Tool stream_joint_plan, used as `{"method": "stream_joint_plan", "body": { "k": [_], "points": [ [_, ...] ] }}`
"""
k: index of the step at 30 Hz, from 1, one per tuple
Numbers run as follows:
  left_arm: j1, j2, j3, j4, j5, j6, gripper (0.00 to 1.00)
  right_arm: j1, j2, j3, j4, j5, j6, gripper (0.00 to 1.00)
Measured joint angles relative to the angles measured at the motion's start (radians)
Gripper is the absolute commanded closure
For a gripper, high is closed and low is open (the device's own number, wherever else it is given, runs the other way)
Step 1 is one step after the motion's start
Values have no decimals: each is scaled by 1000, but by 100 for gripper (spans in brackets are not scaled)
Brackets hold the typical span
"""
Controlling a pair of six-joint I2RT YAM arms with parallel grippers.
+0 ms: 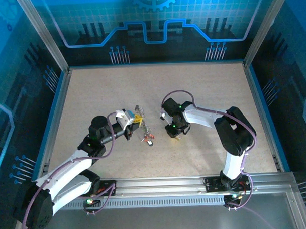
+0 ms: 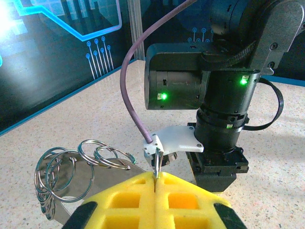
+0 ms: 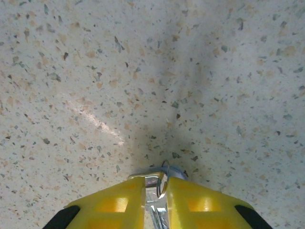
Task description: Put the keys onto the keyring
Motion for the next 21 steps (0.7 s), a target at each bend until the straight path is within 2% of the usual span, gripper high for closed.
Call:
{"method": "stream_joint_plan", "body": {
  "k": [3, 9, 12, 17, 21],
  "points": [
    [0, 4, -1, 3, 0, 0, 100, 0, 2, 0, 0, 0, 5, 80],
    [0, 12, -1, 3, -1, 0, 100, 0, 3, -6, 2, -1, 16, 95],
    [0, 12, -1, 3, -6, 0, 100, 0, 3, -7, 6, 0, 21, 98],
    [0, 11, -1, 3, -7, 0, 100, 0, -33, -49, 46, -7, 11, 100],
    [0, 11, -1, 2, -7, 0, 100, 1, -145, -131, 118, -55, -30, 100]
  ]
}}
